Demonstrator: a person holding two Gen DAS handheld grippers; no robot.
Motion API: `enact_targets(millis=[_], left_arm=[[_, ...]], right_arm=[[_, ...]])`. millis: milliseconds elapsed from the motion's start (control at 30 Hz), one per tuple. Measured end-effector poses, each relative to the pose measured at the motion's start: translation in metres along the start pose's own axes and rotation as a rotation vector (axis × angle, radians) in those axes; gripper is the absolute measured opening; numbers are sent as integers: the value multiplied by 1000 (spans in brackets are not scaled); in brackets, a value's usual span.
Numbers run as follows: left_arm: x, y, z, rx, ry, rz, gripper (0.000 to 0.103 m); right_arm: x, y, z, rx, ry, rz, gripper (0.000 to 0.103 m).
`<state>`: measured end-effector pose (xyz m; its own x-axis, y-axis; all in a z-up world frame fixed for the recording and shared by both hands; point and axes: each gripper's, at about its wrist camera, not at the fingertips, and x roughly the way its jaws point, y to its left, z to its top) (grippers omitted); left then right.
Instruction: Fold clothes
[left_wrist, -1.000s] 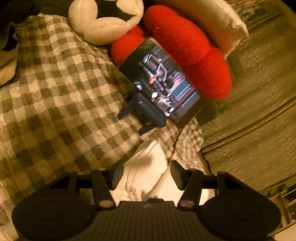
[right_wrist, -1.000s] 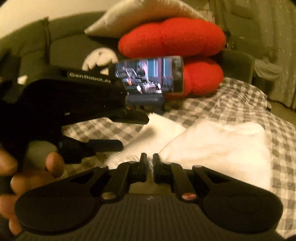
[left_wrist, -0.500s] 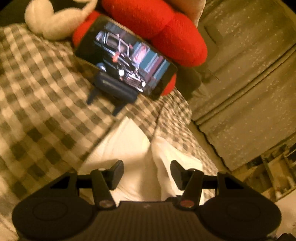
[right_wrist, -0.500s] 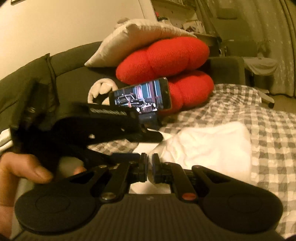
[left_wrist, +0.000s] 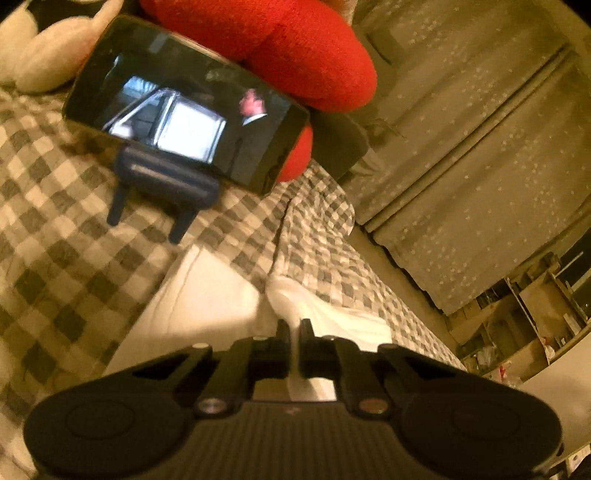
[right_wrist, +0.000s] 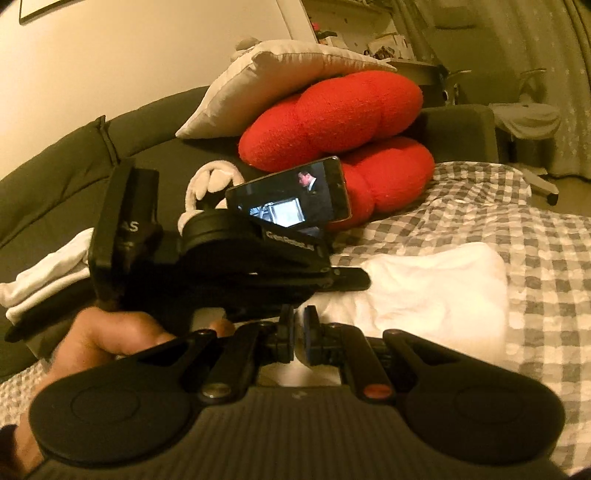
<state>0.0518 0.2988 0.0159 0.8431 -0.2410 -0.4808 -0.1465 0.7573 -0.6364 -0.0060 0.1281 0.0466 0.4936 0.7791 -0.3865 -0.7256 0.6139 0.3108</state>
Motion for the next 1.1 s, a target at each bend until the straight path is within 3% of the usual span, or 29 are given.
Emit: enact_targets(millis=[200,600,867,1000,1100], left_arm=[[-25,10,7,15,-107,-17,4],[-24,24,8,30,-93,74,5],[-34,25,9,33,-154,68,5],[-28,33,10,12,-116,154,6],[-34,36,11,-21,-132,152,6]], right_arm=[[10,3,2,66,2,65,8],[43,6,-5,133,95,126,8],[44,2,-6,202,94,197,8],[54,8,-8,176,136,153,9],[59,4,-9,207,182,165,16]])
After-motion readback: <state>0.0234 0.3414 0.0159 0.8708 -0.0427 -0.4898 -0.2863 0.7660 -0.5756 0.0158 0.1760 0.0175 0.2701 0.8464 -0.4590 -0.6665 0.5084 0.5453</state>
